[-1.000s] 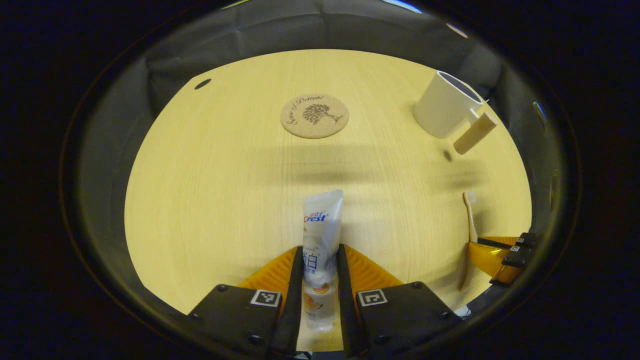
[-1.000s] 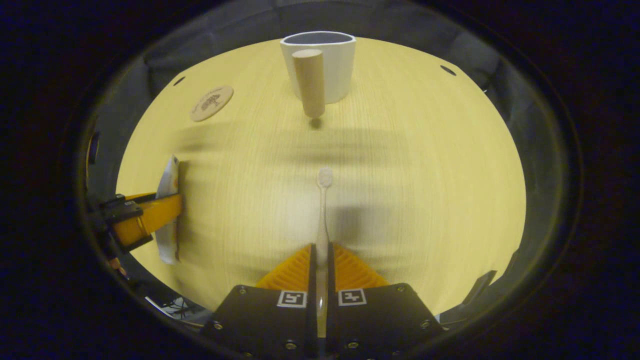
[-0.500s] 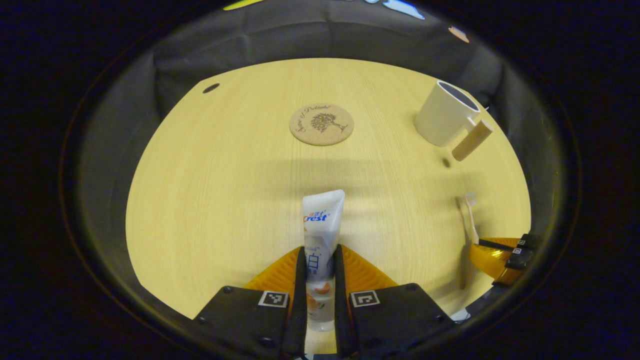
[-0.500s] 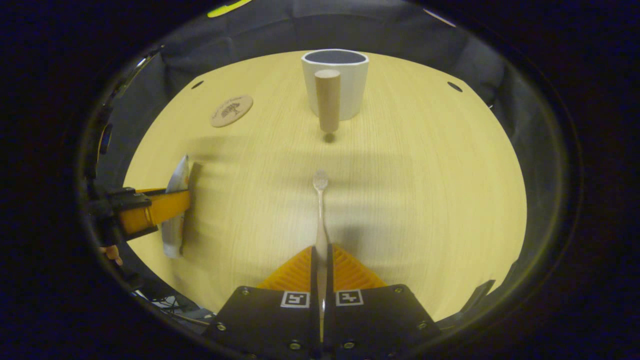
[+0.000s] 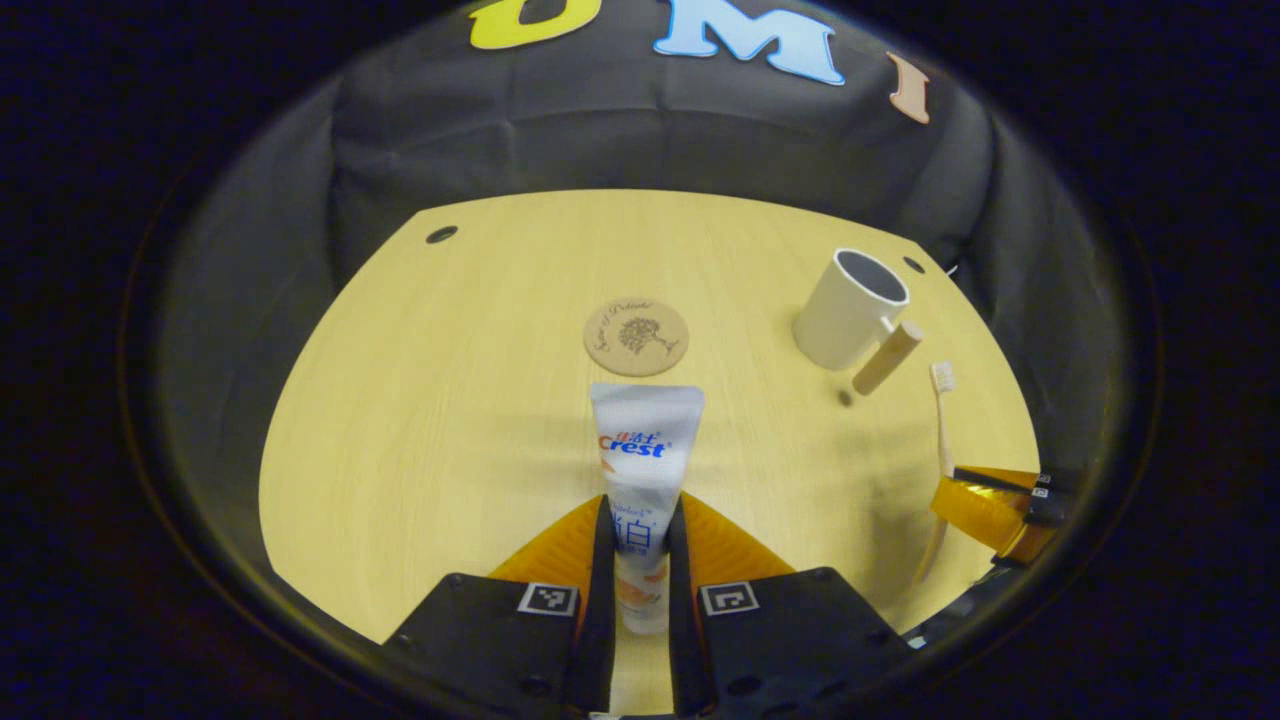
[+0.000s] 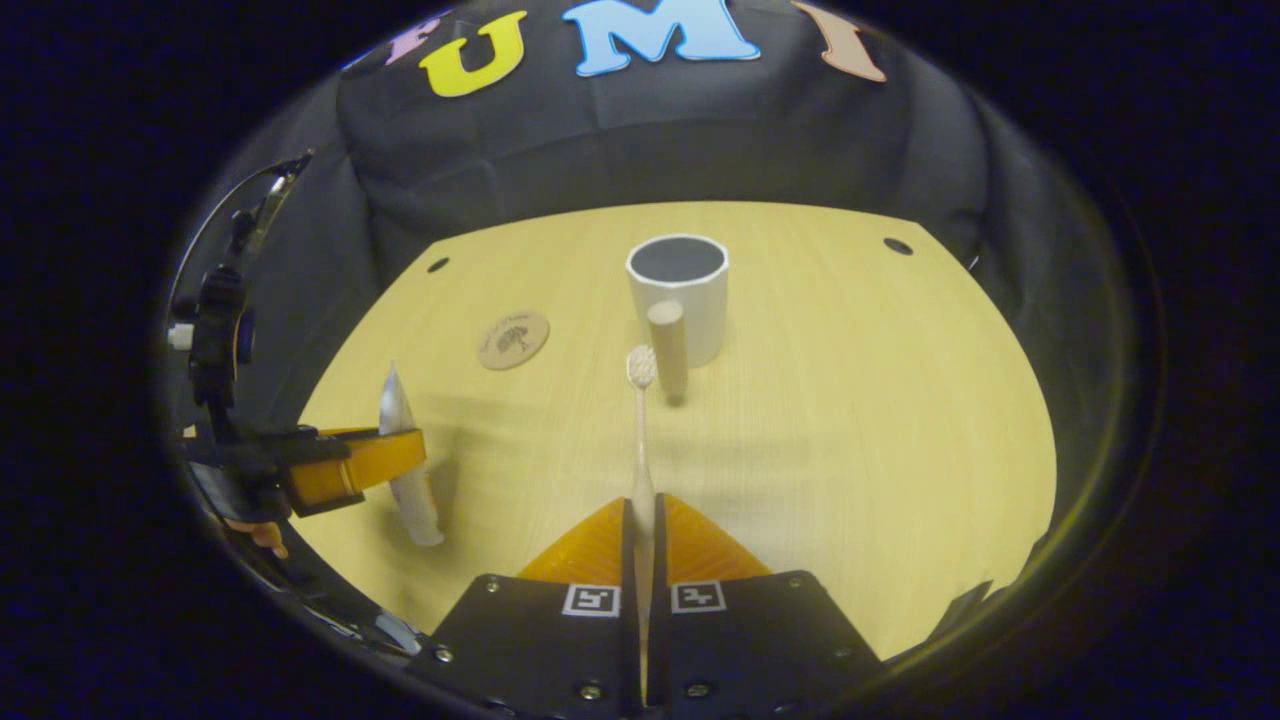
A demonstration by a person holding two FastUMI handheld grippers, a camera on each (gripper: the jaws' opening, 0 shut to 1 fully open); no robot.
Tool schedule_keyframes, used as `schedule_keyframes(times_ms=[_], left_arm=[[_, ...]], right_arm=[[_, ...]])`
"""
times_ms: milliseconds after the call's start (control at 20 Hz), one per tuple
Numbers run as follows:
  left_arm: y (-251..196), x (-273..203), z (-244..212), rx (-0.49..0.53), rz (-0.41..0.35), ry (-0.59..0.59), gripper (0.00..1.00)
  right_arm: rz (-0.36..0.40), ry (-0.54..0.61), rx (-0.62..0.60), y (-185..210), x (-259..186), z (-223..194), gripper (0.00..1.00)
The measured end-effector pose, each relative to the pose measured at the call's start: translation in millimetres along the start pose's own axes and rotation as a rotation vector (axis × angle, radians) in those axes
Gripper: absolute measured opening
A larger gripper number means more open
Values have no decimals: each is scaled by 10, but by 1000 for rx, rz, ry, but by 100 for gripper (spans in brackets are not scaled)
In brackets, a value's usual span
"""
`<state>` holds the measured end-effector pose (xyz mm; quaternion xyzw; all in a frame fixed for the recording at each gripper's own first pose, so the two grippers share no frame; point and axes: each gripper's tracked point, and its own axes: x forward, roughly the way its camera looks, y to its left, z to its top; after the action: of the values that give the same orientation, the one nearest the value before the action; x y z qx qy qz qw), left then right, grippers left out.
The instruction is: Put the toothbrush and toothpaste on the desktop into the cup, then pick up the cup and place it on the coaster on the desktop.
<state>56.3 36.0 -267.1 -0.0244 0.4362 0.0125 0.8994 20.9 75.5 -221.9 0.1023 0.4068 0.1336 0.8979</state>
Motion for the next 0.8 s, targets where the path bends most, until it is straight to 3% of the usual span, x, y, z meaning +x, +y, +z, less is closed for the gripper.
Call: schedule_keyframes(times_ms=[350, 800], left_arm=[[-210, -207, 450, -6, -43, -155, 30], [-212, -398, 1074, -23, -42, -339, 30]], right_arm=[[41, -233, -63, 92, -144, 562, 4], [14, -418, -77, -38, -175, 1397, 4]])
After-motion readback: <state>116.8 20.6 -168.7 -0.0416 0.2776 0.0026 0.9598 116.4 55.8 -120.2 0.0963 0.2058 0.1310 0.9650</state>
